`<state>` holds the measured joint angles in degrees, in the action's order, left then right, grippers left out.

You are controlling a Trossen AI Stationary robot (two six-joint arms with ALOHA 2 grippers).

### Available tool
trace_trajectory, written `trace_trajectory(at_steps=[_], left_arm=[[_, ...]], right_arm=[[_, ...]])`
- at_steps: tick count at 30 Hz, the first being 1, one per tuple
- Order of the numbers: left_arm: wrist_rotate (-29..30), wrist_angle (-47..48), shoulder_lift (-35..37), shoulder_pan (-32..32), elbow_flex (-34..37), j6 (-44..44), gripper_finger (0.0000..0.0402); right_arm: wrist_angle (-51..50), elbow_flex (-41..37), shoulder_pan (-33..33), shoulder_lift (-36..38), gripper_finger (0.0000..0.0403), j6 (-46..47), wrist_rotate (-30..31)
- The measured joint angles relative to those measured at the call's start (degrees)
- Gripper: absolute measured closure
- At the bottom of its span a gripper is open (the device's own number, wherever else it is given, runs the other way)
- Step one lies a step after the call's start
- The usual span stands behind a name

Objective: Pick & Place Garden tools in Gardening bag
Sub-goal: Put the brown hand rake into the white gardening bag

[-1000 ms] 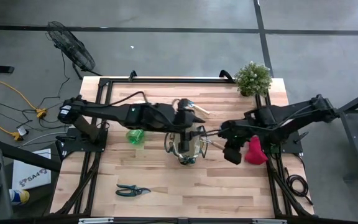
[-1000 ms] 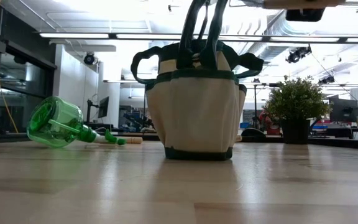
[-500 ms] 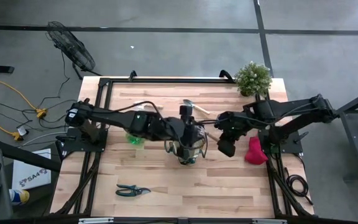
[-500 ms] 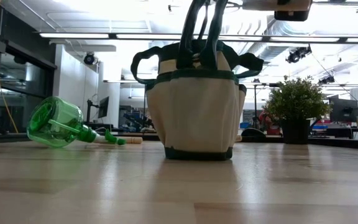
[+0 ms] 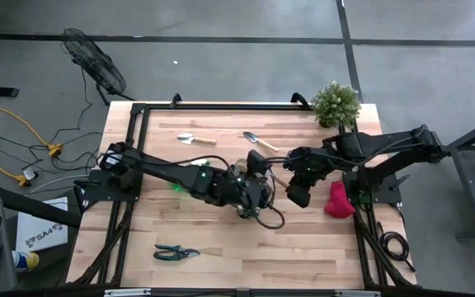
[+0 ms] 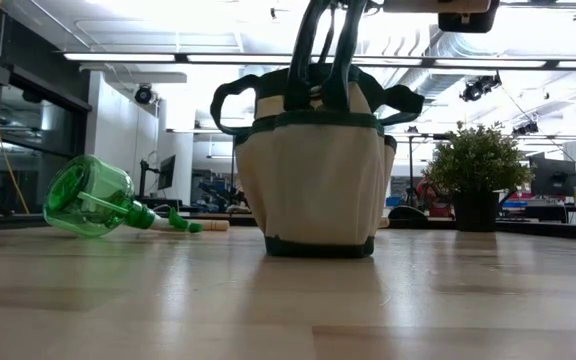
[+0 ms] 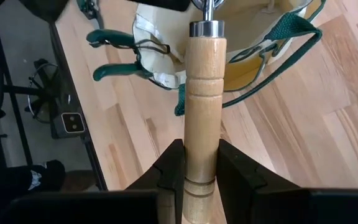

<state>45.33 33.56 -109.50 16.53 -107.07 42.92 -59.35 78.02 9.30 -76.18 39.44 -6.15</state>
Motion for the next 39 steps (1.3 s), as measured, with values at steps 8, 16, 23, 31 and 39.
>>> trace_trajectory(at_steps=[8,16,23,31,39], left_arm=[[3.0,-0.5,-1.1,0.0,-0.1,0.8,0.0167],[2.8,0.4,-1.1,0.0,0.0,0.8,0.0275],[0.4,4.8,-1.1,0.0,0.1,-1.6,0.0338],[0.0,6.5,-1.1,0.0,0.1,-8.7,0.0355],[0.0,6.4,-1.1,0.0,0.1,-9.8,0.0355]], right_arm=[[0.3,0.0,0.0,0.0,0.0346,0.0,-0.2],[0.7,0.0,0.1,0.0,0.0346,0.0,-0.4],[0.7,0.0,0.1,0.1,0.0346,-0.2,-0.7],[1.1,0.0,0.0,0.1,0.0346,-0.2,-0.8],[1.1,0.0,0.0,0.1,0.0347,-0.2,-1.0]])
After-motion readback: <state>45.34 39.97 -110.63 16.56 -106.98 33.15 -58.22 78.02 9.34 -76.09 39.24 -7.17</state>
